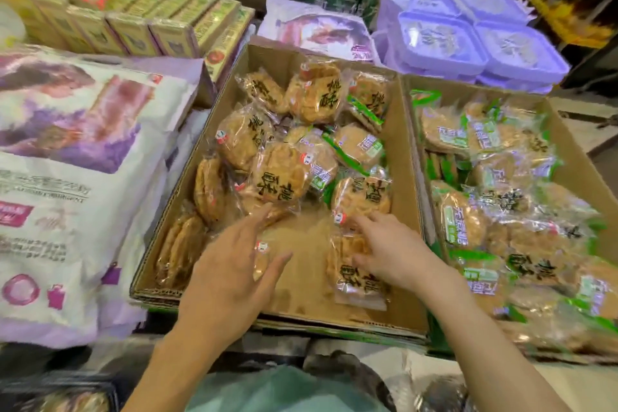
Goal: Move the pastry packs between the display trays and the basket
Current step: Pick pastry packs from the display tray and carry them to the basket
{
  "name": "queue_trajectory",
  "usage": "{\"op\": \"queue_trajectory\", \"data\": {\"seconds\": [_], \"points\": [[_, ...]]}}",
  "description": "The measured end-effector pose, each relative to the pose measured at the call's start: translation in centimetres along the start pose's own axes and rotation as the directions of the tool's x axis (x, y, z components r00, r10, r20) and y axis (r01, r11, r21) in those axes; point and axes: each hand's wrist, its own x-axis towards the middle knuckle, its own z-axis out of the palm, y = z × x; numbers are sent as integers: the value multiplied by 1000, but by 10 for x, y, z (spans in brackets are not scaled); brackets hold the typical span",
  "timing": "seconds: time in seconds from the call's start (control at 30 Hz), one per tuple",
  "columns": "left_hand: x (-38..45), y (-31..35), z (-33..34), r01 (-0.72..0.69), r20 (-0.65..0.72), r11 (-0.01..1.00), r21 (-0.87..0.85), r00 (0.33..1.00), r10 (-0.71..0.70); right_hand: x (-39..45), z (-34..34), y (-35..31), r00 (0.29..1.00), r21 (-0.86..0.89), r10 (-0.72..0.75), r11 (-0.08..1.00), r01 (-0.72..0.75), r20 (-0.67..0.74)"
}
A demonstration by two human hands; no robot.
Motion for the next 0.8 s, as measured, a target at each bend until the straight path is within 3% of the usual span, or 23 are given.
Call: {"op": "queue_trajectory", "data": {"seconds": [0.17, 0.47, 0.6, 0.7, 0.8], "points": [[2, 5, 1, 44, 53, 998, 48, 998, -46, 25, 1, 6, 985, -116, 33, 993, -13, 168], [14, 16, 5, 31, 124, 999, -12, 992, -29, 21, 4, 8, 967, -136, -19, 989, 55, 254], [27, 20, 6, 40, 153, 992, -121, 988, -21, 15, 0, 10, 965, 172, -134, 980, 96, 224], [45, 17, 9, 69, 174, 965, -253, 984, -24, -4, -4, 10, 960, 428, -224, 894, 133, 168], [71, 13, 12, 82, 223, 958, -274, 975, -20, -33, -5, 14, 981, 583, -194, 799, 148, 17]]}}
